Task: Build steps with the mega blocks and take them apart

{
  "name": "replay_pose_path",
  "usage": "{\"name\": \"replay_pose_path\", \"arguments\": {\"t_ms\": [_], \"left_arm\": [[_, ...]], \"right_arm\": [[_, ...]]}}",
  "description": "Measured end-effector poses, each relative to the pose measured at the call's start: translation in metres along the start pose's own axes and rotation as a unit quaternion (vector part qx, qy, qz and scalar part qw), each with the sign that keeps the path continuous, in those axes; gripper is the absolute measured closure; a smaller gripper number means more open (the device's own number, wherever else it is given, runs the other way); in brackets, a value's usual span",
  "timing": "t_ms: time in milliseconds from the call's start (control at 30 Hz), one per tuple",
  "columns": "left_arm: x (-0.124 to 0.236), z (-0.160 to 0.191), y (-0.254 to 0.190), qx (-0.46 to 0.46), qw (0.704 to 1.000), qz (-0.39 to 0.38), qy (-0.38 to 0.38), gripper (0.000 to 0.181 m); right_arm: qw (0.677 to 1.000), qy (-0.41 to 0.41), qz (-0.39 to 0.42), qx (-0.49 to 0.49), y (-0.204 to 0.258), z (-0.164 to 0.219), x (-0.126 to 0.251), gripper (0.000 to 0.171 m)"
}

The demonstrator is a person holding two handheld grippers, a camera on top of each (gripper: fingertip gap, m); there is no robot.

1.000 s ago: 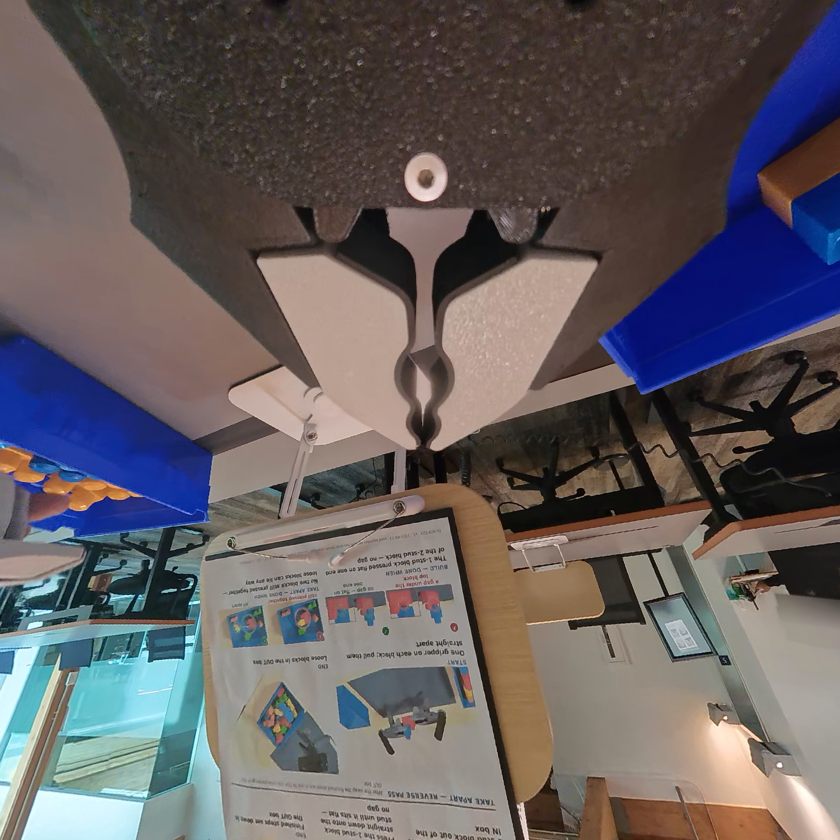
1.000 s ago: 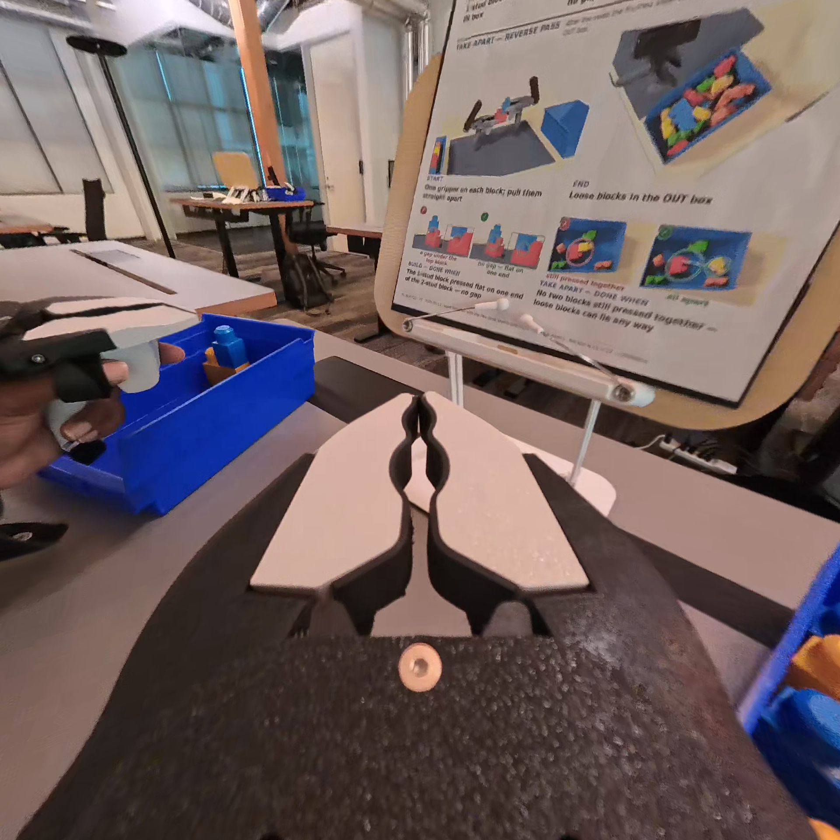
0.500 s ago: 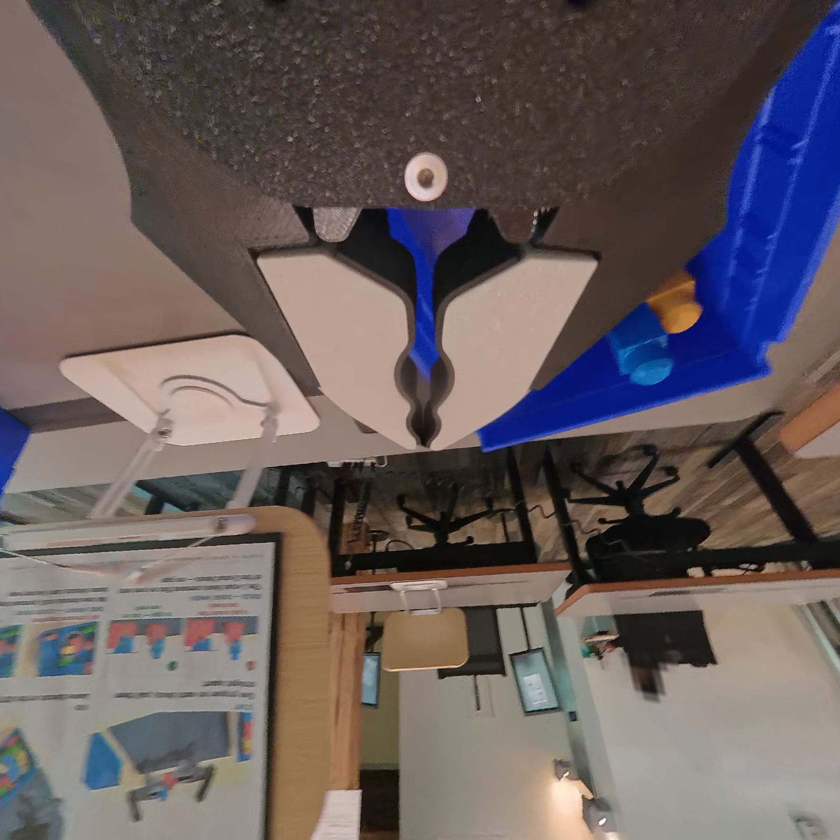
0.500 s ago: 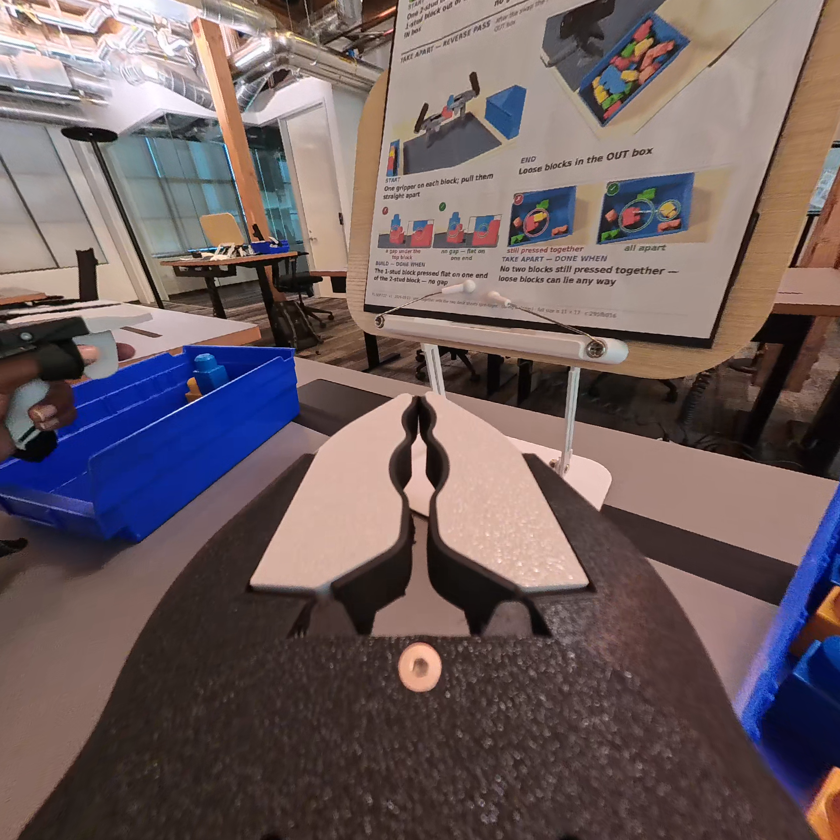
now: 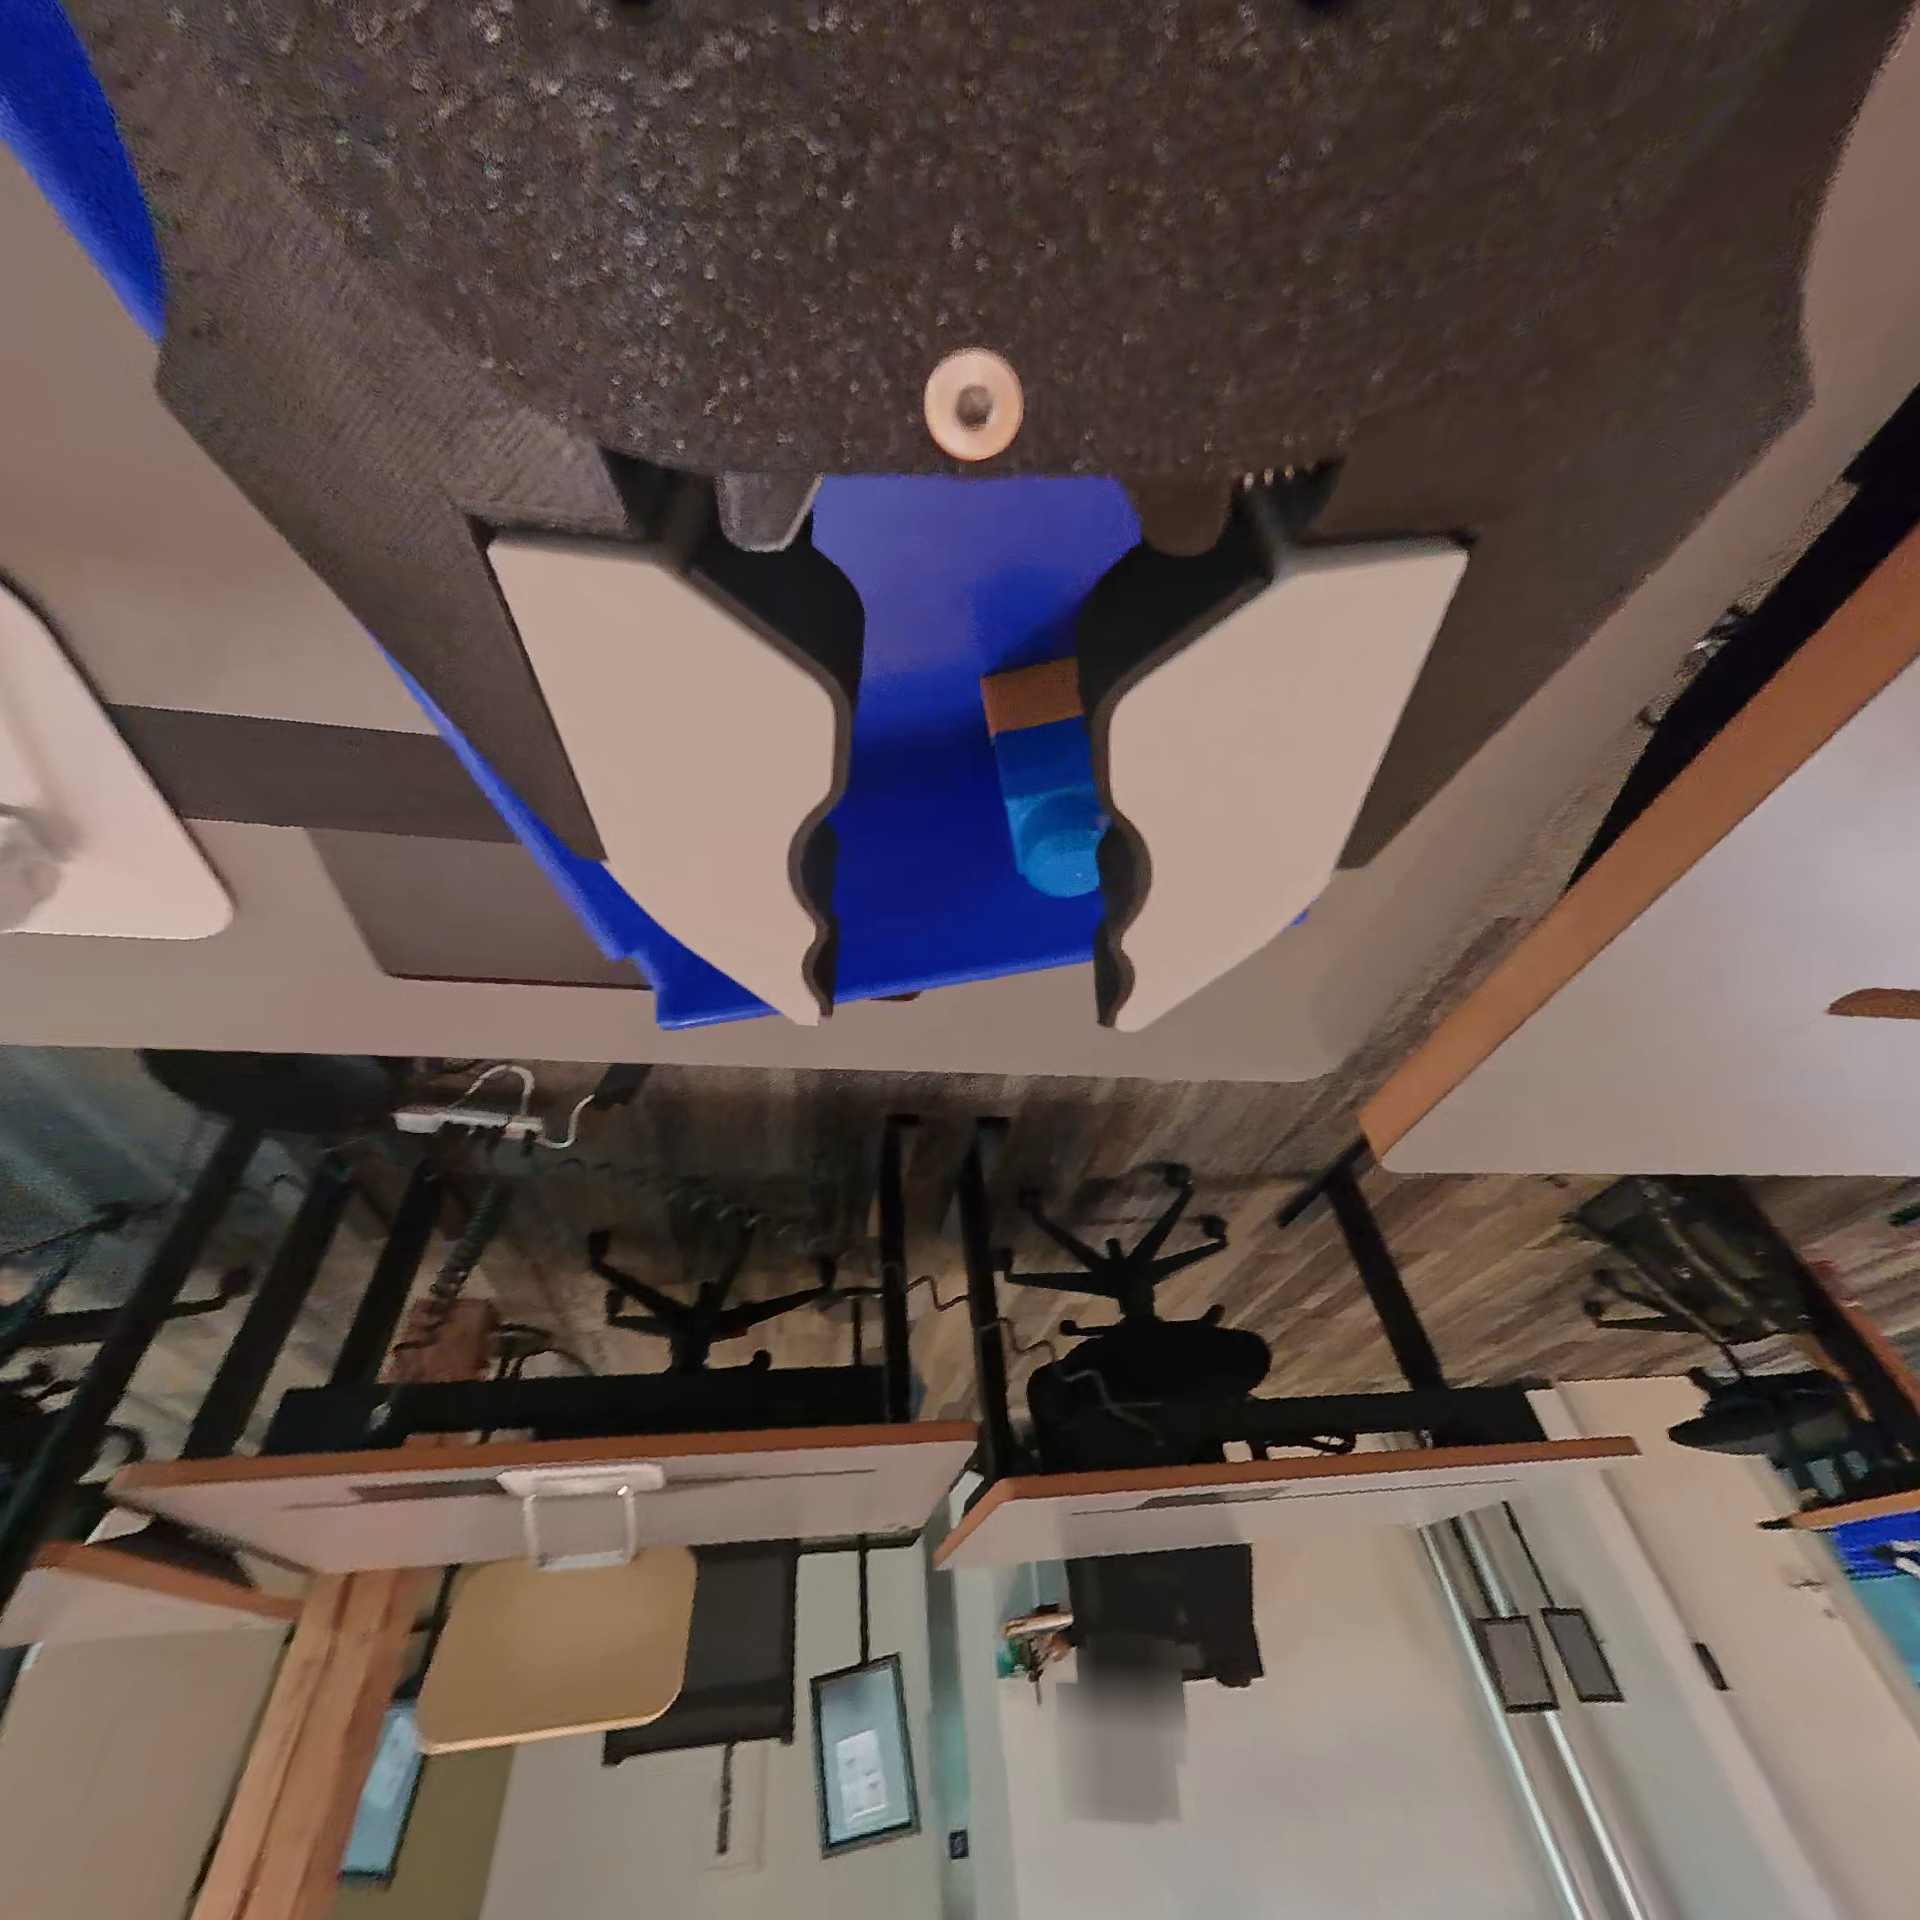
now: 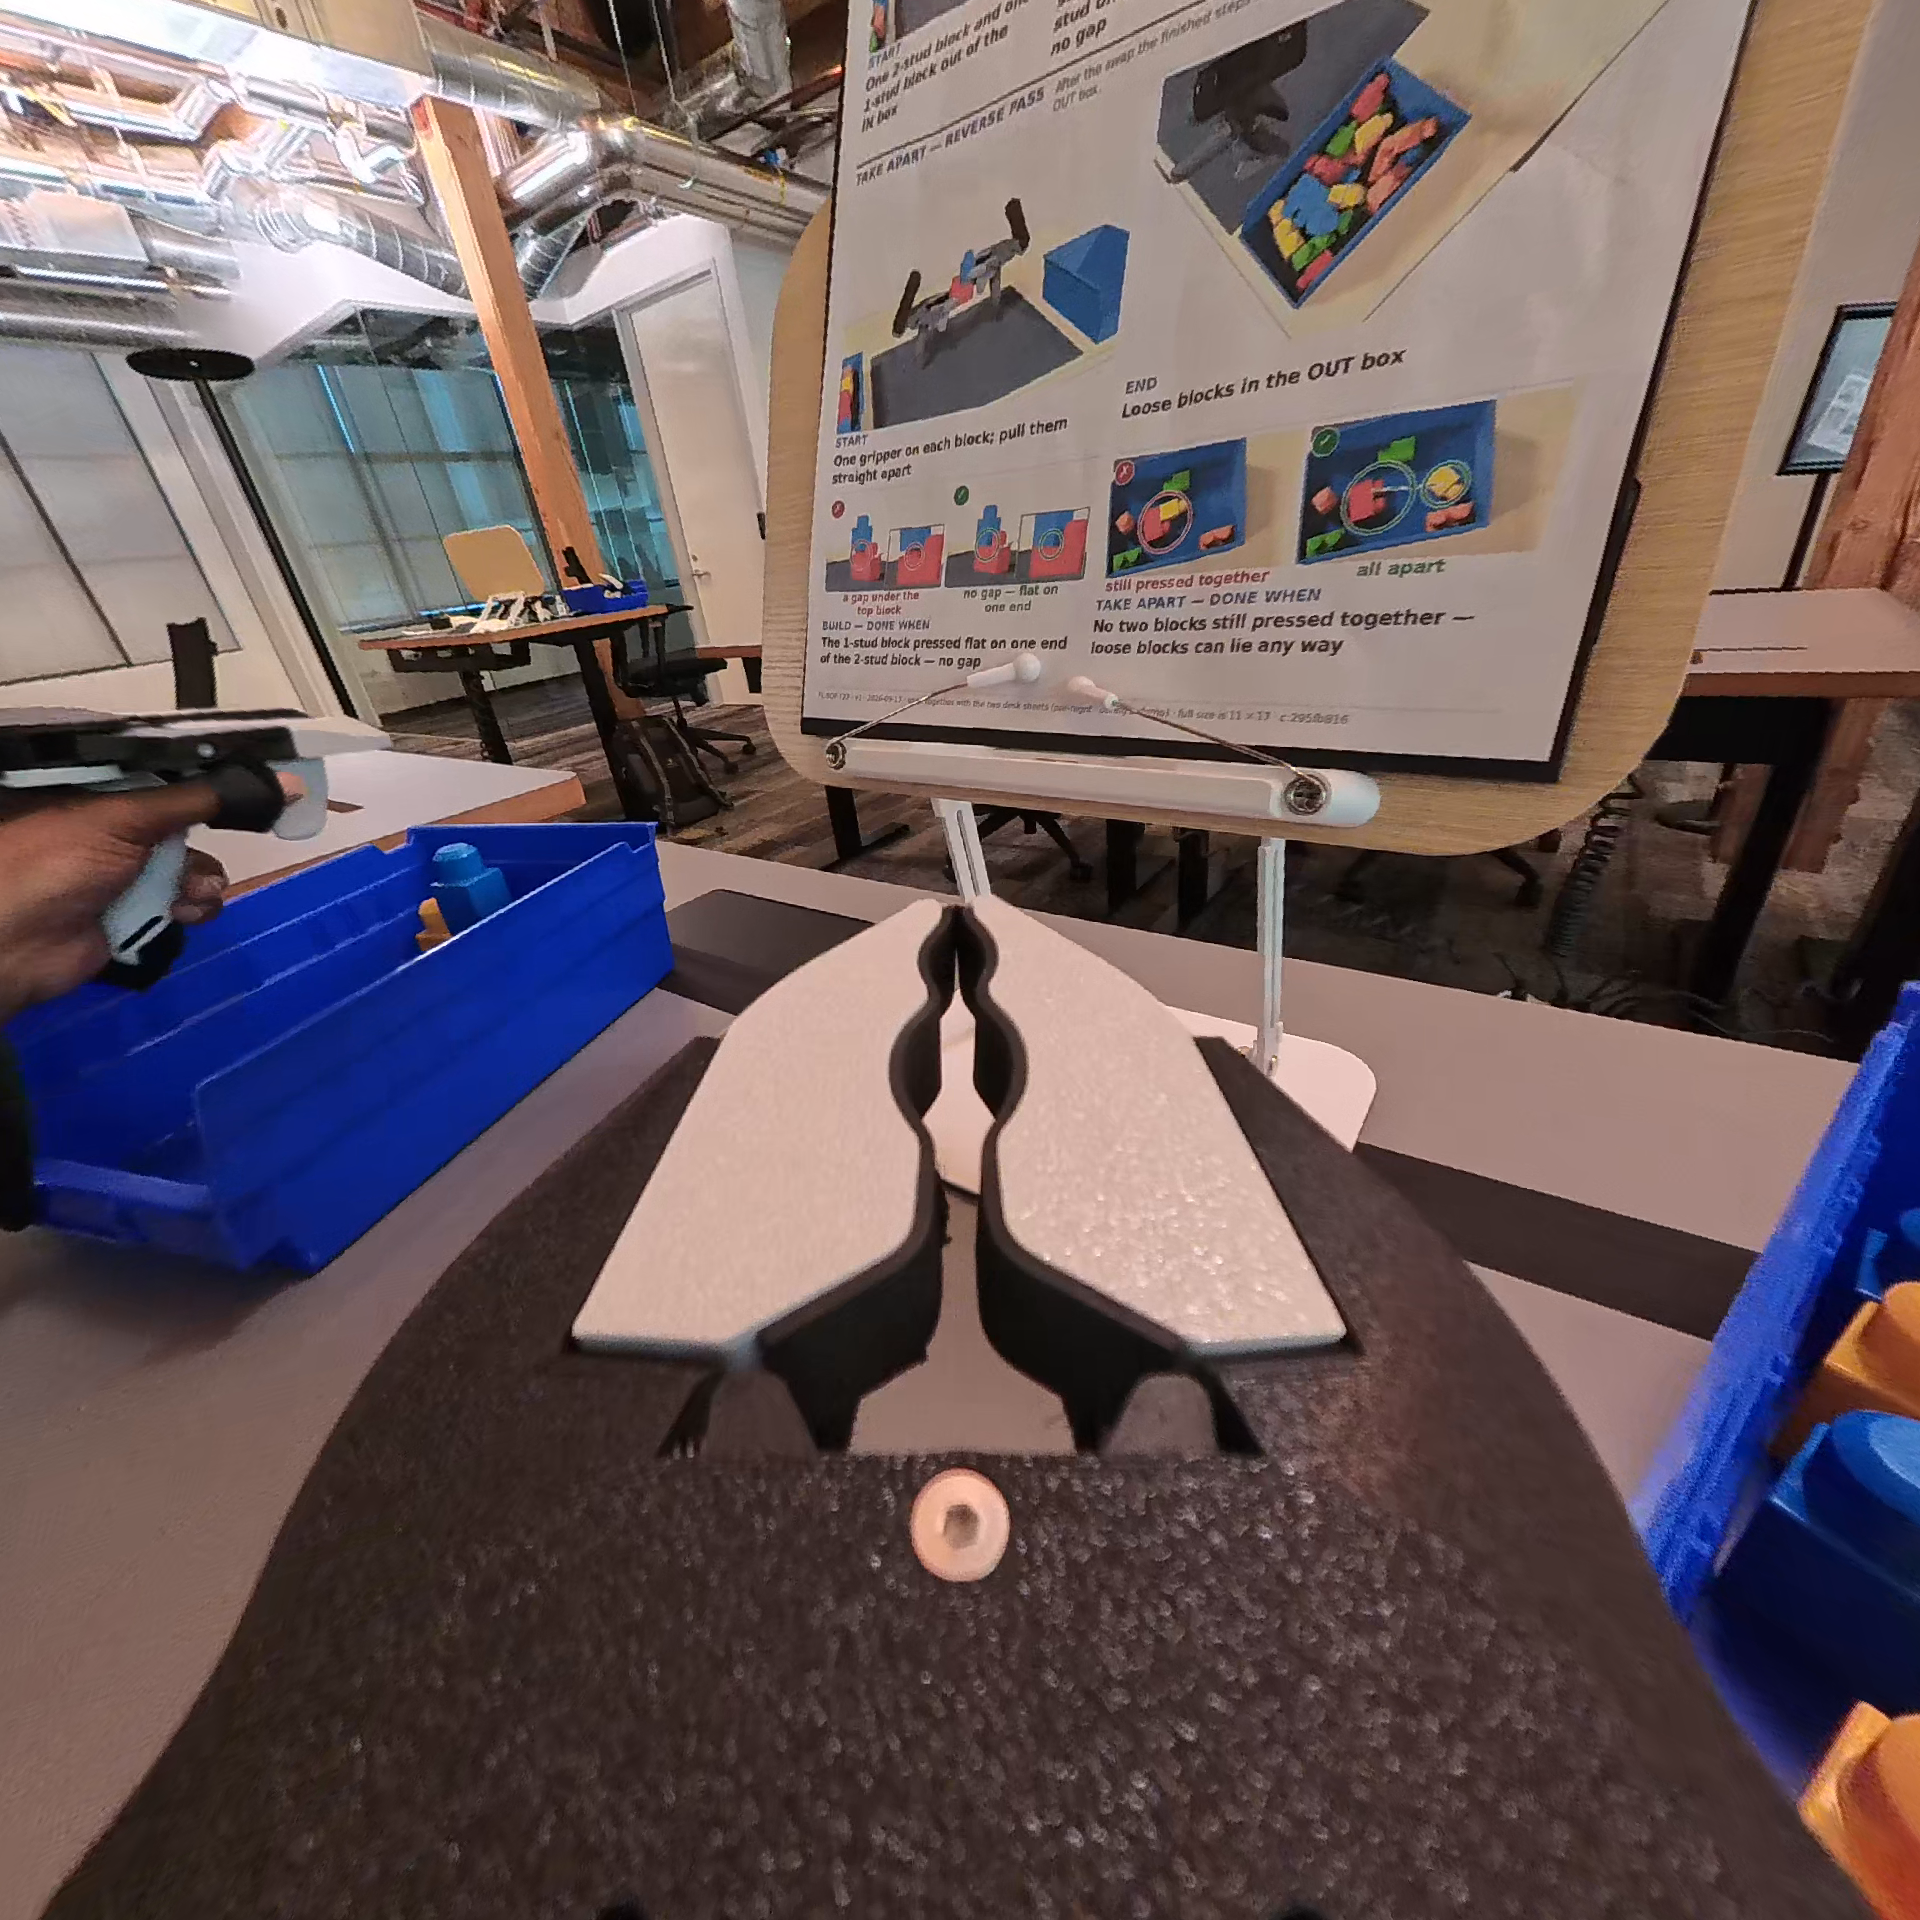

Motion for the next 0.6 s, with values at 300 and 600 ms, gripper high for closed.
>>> {"name": "replay_pose_path", "arguments": {"t_ms": [300, 600], "left_arm": [[-0.034, 0.017, 0.016, -0.022, 0.996, -0.054, 0.061, 0.126], [-0.054, 0.054, 0.031, 0.007, 0.988, -0.072, 0.134, 0.129]], "right_arm": [[1.0, -0.001, 0.002, -0.005, -0.005, 0.001, 0.002, 0.171], [1.0, 0.001, 0.001, -0.013, -0.008, 0.003, 0.002, 0.171]]}}
Point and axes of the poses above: each gripper's, where its closed fingertips meet, x back along the fingers, z out of its underside, y = z × x across the jaws, the point moved 6 cm from there along x, back along the fingers, and after that the axes turned 13 degrees about x, right-handed, at the moved point
